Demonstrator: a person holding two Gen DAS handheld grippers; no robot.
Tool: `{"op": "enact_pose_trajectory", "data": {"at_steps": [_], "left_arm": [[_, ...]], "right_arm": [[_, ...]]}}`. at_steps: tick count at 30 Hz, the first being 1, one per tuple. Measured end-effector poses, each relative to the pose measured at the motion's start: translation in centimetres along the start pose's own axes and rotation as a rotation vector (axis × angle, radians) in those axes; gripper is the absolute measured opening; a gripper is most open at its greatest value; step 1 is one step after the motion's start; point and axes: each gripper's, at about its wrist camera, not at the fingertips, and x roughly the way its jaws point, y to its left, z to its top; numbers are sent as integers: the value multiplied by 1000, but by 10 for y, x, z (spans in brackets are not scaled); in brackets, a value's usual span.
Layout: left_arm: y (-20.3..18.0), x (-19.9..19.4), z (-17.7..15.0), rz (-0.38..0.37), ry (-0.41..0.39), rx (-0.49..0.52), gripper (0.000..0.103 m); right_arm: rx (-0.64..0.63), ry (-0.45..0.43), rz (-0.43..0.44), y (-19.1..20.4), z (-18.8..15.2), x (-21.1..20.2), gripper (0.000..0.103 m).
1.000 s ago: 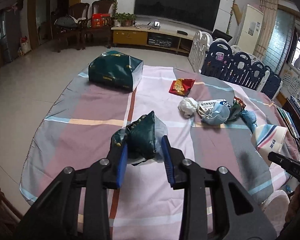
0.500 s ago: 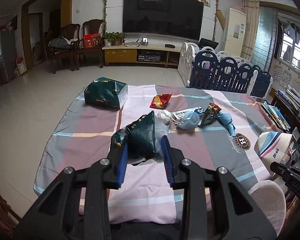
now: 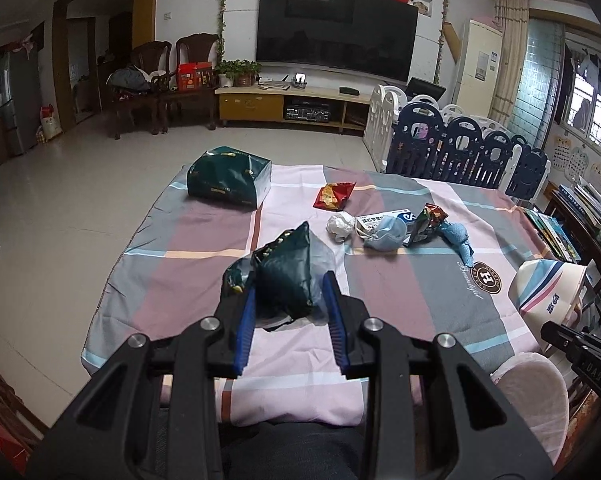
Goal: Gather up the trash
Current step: 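Carry the cup to the wastebasket and drop it with the right tool while the left drops the green bag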
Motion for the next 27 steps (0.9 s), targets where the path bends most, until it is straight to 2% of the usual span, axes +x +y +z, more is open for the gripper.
{"op": "enact_pose_trajectory", "data": {"at_steps": [7, 10, 15, 17, 22, 27], "left_arm": [[31, 2, 12, -44, 8, -65, 33], [40, 10, 24, -70, 27, -98, 33], [44, 18, 33, -122, 15, -65, 33], [53, 24, 28, -144, 26, -76, 33], [78, 45, 24, -277, 73, -112, 32], [90, 46, 22, -289, 90, -160, 32]], "right_arm": [[-13, -3, -56, 27, 11, -3, 3], [25, -8, -83, 36, 19, -2, 3], [69, -44, -126, 49, 24, -4, 3], [104, -47, -125, 52, 24, -3, 3], [125, -49, -127, 56, 25, -3, 3], [178, -57, -92, 50, 26, -3, 3]]}}
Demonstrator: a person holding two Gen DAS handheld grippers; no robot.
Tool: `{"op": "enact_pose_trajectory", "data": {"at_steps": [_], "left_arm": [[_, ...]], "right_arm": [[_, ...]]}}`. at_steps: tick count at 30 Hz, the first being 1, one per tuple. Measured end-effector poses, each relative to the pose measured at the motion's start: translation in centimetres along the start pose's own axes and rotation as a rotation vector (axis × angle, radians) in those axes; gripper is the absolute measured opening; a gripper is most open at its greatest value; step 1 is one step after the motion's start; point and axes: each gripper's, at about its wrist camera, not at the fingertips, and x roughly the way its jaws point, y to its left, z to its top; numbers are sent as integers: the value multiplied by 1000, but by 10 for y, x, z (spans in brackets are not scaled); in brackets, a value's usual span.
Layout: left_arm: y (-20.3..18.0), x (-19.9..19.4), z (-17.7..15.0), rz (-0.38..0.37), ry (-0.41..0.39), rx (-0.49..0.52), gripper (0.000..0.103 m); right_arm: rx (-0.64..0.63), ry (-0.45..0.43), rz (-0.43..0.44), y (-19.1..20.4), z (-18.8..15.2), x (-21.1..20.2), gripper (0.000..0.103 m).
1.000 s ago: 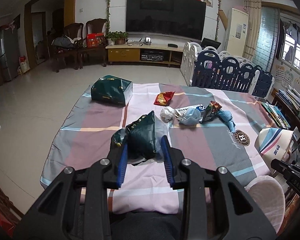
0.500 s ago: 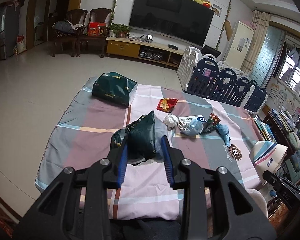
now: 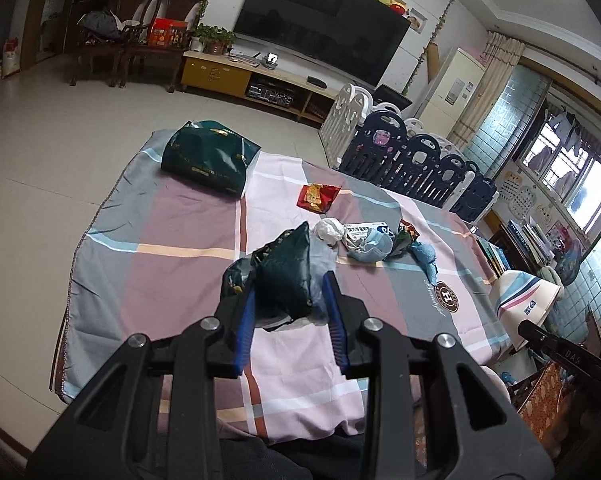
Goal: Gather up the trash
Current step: 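Carry the cup to the wastebasket and drop it with the right tool while the left drops the green bag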
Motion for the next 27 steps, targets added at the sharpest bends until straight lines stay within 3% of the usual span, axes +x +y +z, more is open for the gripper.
{"op": "enact_pose_trajectory", "data": {"at_steps": [3, 10, 17, 27], "left_arm": [[-2, -7, 2, -20, 7, -24, 32], [-27, -29, -2, 12, -19, 41, 33], [-76, -42, -21, -33, -5, 139, 33], [-184, -61, -80, -245, 96, 349, 33]], "right_arm": [[20, -1, 38, -5, -3, -4, 3], [35, -12, 91, -16, -14, -15, 3], [70, -36, 74, -49, -19, -34, 3], [-7, -90, -49, -116, -48, -122, 3]]}}
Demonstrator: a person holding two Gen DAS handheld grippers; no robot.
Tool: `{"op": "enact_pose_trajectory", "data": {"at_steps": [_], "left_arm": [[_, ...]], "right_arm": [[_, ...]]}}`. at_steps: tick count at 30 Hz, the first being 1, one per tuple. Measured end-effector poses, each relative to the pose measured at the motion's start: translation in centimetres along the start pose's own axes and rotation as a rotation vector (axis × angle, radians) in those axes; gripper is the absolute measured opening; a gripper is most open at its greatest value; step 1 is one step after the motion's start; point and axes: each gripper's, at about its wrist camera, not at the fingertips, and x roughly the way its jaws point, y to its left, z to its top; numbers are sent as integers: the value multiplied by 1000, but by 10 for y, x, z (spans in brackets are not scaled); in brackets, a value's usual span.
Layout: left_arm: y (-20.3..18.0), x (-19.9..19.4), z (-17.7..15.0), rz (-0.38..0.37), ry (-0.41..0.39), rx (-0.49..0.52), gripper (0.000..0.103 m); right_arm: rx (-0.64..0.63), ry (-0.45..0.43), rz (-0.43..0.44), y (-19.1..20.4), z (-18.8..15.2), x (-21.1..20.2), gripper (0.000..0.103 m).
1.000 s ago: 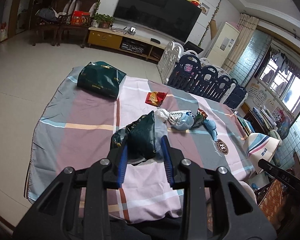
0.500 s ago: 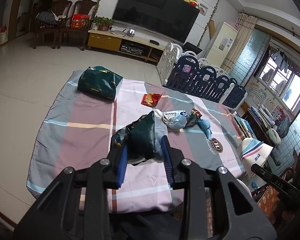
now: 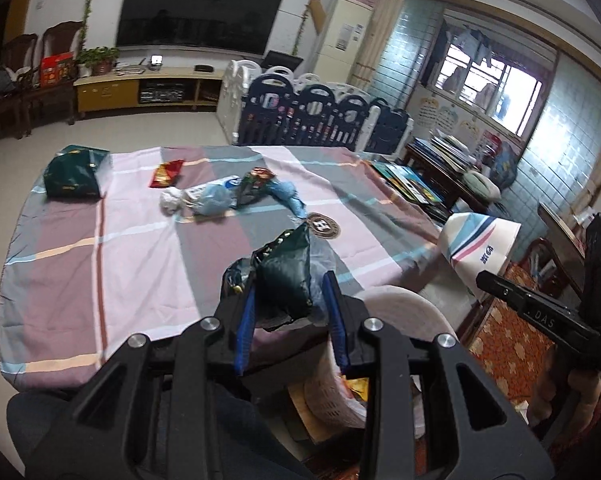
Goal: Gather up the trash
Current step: 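Carry the cup to the wastebasket and drop it with the right tool while the left drops the green bag, then move both tools back over the table toward the remaining trash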
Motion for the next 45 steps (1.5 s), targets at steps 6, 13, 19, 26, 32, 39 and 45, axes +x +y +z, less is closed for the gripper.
{"op": "enact_pose_trajectory", "data": {"at_steps": [6, 13, 19, 26, 32, 39, 45], "left_arm": [[-71, 33, -6, -256, 129, 107, 33], [-116, 112, -34, -342, 355, 130, 72], [-96, 122, -36, -308, 366, 56, 76], [-63, 97, -22, -70, 215, 60, 80], [-38, 67, -9, 192, 82, 85, 87], [-13, 37, -5, 271, 8, 73, 95], [32, 31, -12, 321, 0, -35, 96]], "right_arm": [[13, -6, -50, -43, -7, -24, 3], [26, 175, -89, -61, -25, 11, 3], [98, 237, -81, -74, -37, 25, 30], [99, 195, -91, -68, -29, 21, 58], [30, 185, -82, -40, -30, 33, 67], [-27, 96, -88, -5, -15, 31, 85], [-79, 38, -76, 28, -8, 36, 89]]}}
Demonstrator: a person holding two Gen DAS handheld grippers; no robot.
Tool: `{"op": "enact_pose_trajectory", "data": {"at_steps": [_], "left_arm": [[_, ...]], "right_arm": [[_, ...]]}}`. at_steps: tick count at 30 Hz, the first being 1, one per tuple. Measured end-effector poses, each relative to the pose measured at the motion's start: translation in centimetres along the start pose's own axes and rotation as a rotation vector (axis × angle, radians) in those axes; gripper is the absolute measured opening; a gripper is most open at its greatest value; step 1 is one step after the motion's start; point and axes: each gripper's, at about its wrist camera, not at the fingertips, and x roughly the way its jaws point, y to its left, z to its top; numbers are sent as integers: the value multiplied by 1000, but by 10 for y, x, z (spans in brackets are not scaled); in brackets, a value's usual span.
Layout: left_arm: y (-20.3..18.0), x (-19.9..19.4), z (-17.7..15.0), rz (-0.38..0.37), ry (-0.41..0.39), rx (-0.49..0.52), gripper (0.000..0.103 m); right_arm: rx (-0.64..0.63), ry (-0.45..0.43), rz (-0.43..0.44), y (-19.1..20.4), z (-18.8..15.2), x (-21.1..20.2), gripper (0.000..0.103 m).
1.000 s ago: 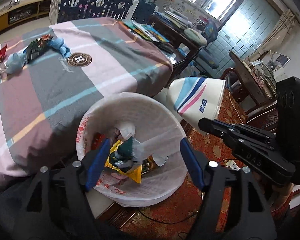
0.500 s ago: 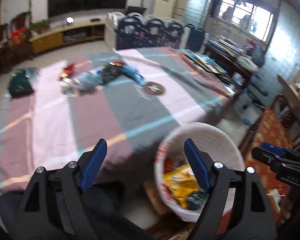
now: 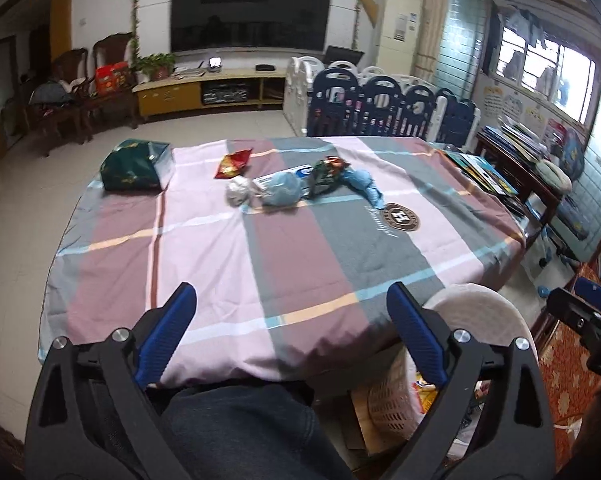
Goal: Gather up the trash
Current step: 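Move both tools back over the table toward the remaining trash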
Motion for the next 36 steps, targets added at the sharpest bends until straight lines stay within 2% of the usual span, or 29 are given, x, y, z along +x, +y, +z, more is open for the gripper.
{"op": "enact_pose_trajectory", "data": {"at_steps": [8, 10, 12, 15, 19, 21, 24, 26, 27, 28, 29, 30, 31, 33, 36], "left_arm": [[69, 23, -1, 47, -1, -123, 95], [92, 34, 1, 71, 0, -158, 90], [110, 48, 6, 102, 12, -195, 86], [138, 67, 23, 117, 7, -251, 85], [159, 96, 52, 160, -32, -264, 85], [168, 116, 60, 200, -47, -270, 86], [178, 143, 64, 199, 17, -289, 86], [180, 151, 62, 203, 38, -282, 86], [181, 153, 62, 225, 46, -271, 86], [181, 153, 61, 246, 44, -261, 86], [183, 152, 60, 261, 37, -253, 86], [186, 151, 60, 277, 28, -255, 86], [190, 149, 59, 287, 22, -265, 86], [199, 149, 56, 289, 32, -304, 86], [205, 149, 53, 289, 49, -343, 86]], "right_arm": [[57, 63, 32, 28, 17, 51, 89], [63, 62, 42, 37, 25, 68, 89], [57, 68, 68, 52, 38, 91, 89], [59, 88, 137, 76, 61, 131, 89], [86, 133, 218, 113, 101, 197, 88], [64, 134, 220, 131, 123, 228, 87], [60, 150, 205, 153, 149, 277, 84], [52, 205, 200, 165, 158, 316, 77], [53, 240, 189, 169, 158, 334, 68], [53, 265, 182, 172, 157, 348, 52], [50, 296, 176, 175, 154, 362, 43], [51, 314, 182, 176, 150, 371, 30], [57, 317, 201, 176, 144, 372, 22], [65, 338, 302, 178, 131, 362, 19], [-8, 457, 515, 195, 105, 336, 18]]}}
